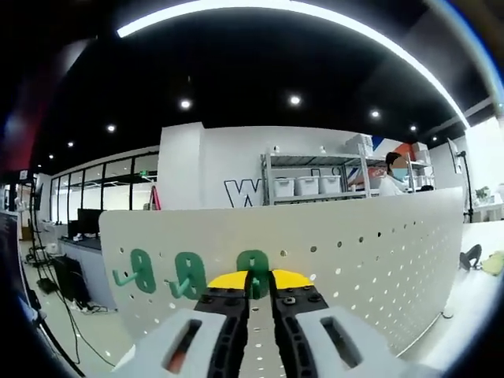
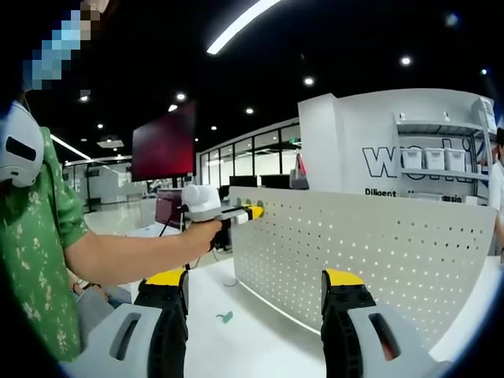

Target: Insert the hook assembly into the mounting plate slot until the hook locks in place.

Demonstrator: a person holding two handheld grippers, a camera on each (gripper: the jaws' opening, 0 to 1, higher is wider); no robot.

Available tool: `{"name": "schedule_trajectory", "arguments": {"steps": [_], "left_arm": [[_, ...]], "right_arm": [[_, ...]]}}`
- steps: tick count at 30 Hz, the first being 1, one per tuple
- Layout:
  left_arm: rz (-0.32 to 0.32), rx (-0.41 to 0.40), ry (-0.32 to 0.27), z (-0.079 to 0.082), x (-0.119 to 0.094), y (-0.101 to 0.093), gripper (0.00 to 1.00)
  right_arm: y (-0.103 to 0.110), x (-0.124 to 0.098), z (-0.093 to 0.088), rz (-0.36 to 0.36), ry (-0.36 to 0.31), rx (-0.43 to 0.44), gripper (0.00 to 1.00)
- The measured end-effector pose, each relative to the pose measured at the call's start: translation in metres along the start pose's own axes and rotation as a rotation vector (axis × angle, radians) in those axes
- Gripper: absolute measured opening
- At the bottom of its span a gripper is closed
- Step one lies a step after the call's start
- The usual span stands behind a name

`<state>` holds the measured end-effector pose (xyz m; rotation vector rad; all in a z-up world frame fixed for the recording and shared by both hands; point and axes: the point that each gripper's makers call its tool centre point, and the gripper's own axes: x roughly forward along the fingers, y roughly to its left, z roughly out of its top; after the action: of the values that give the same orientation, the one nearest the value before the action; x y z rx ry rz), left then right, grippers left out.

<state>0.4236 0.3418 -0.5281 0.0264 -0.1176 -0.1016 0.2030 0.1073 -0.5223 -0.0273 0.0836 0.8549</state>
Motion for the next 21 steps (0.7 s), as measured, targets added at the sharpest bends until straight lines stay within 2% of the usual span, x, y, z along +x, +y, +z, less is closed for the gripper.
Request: {"name": "schedule_trajectory", "arguments": {"steps": [13, 21], "left_arm": [[-0.017, -0.008, -0.021, 0.0038, -0.0008, -0.0041, 0.25], [-0.024, -0.009, -0.027, 0.0062, -0.0018, -0.0036, 0.29]], "right_arm": [[0.0012, 0.0004, 0.0008, 0.002, 0.001, -0.003, 0.70], [0.0023, 0.0000, 0.0021, 0.003, 0.001, -0.007, 0.70]]}}
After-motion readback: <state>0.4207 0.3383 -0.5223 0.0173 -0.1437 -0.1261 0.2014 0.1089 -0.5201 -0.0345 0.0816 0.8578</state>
